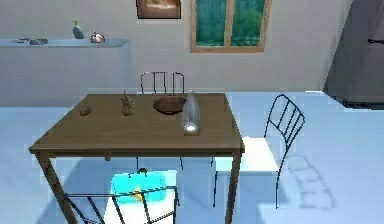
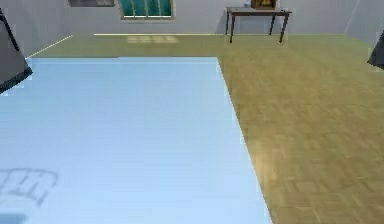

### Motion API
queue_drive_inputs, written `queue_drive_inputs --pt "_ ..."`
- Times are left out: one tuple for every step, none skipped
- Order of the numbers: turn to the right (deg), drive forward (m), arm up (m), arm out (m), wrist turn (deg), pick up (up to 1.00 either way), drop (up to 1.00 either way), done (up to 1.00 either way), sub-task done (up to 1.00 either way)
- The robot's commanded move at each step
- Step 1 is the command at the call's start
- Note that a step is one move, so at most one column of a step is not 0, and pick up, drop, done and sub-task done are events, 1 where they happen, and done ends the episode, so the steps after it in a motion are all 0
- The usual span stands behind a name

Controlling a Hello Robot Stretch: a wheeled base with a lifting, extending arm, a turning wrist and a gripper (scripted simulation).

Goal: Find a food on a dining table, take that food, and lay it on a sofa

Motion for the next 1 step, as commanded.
queue_drive_inputs --pt "-45.0 0.0 0.0 0.0 0.0 0.0 0.0 0.0 0.0"
